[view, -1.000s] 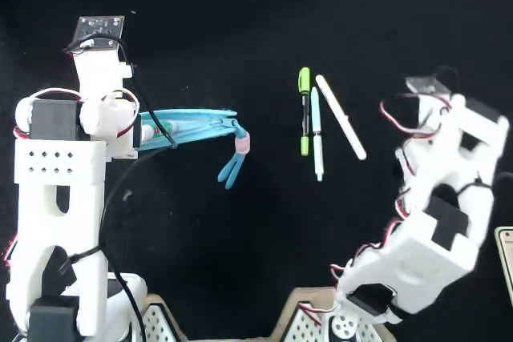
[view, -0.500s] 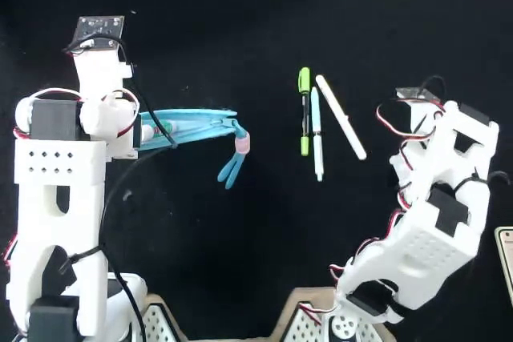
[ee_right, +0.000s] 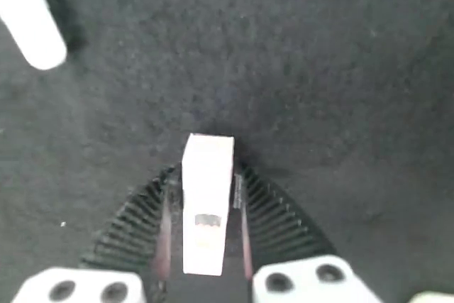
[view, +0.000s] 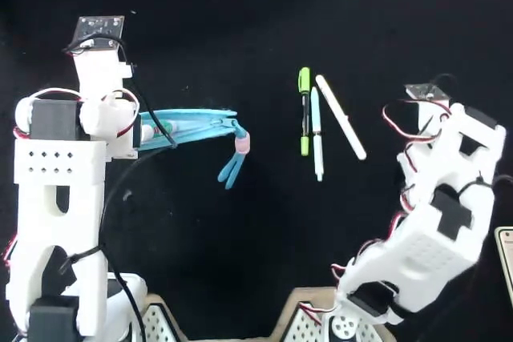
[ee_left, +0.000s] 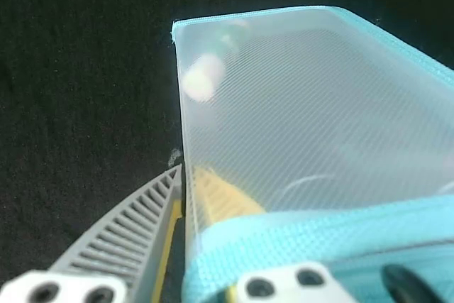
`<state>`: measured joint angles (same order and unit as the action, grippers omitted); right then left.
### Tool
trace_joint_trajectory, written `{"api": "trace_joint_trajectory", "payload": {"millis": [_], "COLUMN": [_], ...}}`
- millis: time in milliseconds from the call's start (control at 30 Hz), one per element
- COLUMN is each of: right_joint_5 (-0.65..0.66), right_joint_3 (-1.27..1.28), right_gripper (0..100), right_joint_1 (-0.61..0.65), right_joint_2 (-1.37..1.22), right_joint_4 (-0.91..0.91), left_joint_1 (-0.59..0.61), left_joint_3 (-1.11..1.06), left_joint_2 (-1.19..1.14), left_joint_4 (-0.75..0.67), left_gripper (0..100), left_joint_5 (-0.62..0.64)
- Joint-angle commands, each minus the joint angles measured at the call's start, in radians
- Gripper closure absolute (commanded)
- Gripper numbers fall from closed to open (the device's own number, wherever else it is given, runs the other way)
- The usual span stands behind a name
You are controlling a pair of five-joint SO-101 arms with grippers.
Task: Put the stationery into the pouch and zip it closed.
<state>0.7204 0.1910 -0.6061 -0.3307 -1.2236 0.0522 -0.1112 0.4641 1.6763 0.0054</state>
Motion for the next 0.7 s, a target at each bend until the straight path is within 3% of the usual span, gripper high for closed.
{"api": "trace_joint_trajectory", "payload": {"millis": [0, 200, 300, 500, 667], "right_joint_5": [0.011, 0.0, -0.083, -0.302, -0.543], "right_joint_3": [0.113, 0.275, 0.28, 0.278, 0.286], "right_gripper": [98.8, 98.8, 98.8, 98.8, 98.7], "right_joint_1": [-0.008, 0.106, 0.204, 0.552, 0.856], "right_joint_2": [0.268, 0.694, 0.911, 1.285, 1.478], "right_joint_4": [0.003, -0.077, -0.146, -0.199, -0.081], "left_joint_1": [-0.016, -0.016, -0.016, -0.016, -0.016], "left_joint_3": [-0.004, -0.004, -0.004, -0.004, -0.004], "left_joint_2": [-0.002, -0.002, -0.002, -0.002, -0.002], "left_joint_4": [-0.003, -0.003, -0.002, 0.002, 0.002], "left_gripper": [97, 97, 97, 97, 97], "left_joint_5": [0.002, 0.002, 0.002, 0.002, 0.002]}}
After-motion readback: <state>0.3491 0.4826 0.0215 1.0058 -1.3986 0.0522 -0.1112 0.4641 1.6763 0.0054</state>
